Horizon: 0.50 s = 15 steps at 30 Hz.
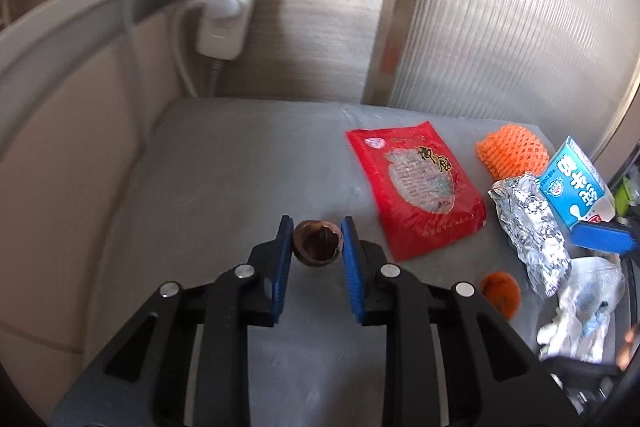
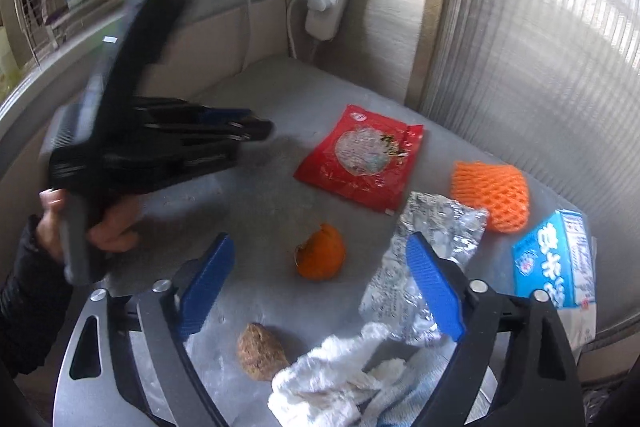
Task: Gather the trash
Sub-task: 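Grasp the walnut with the left gripper while the right gripper grasps the tangerine, then carry walnut and tangerine over the basket and open both grippers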
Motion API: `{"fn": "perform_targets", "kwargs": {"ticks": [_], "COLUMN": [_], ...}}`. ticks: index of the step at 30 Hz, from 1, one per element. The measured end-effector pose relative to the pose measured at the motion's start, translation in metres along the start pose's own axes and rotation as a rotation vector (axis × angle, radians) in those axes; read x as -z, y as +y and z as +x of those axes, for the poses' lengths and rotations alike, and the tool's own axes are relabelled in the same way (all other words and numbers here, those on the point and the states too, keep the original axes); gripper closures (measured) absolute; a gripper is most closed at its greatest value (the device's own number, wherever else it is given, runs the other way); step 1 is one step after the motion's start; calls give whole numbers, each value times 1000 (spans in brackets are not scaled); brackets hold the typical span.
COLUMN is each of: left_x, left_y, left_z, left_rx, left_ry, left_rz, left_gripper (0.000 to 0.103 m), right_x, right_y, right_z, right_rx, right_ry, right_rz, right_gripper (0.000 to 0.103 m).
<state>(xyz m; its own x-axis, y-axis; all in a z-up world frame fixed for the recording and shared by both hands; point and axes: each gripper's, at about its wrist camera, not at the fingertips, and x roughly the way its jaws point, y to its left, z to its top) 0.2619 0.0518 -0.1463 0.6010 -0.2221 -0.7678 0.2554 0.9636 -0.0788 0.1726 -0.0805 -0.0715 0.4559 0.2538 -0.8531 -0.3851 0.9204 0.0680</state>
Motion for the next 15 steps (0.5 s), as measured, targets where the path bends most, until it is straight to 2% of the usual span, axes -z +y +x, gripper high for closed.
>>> {"fn": "perform_targets", "kwargs": {"ticks": [3, 6, 8, 10, 15], "left_x": [10, 22, 30, 36, 54], "left_y": [6, 10, 12, 13, 5], "left_z": [-24, -42, -52, -60, -88], "left_rx": [-64, -88, -90, -94, -118], "left_ry": [-26, -30, -26, -28, -53], "left_rz": [-24, -55, -79, -97, -90], "left_gripper": [79, 79, 79, 79, 79], "right_x": [-5, -7, -6, -5, -4], "right_y": [2, 2, -1, -4, -1], "right_z": [16, 33, 43, 48, 33], "right_rx": [14, 36, 51, 53, 35], "right_ry": [37, 83, 118, 135, 102], "right_rz": [-7, 3, 22, 42, 62], "right_gripper": [25, 33, 45, 71, 77]}}
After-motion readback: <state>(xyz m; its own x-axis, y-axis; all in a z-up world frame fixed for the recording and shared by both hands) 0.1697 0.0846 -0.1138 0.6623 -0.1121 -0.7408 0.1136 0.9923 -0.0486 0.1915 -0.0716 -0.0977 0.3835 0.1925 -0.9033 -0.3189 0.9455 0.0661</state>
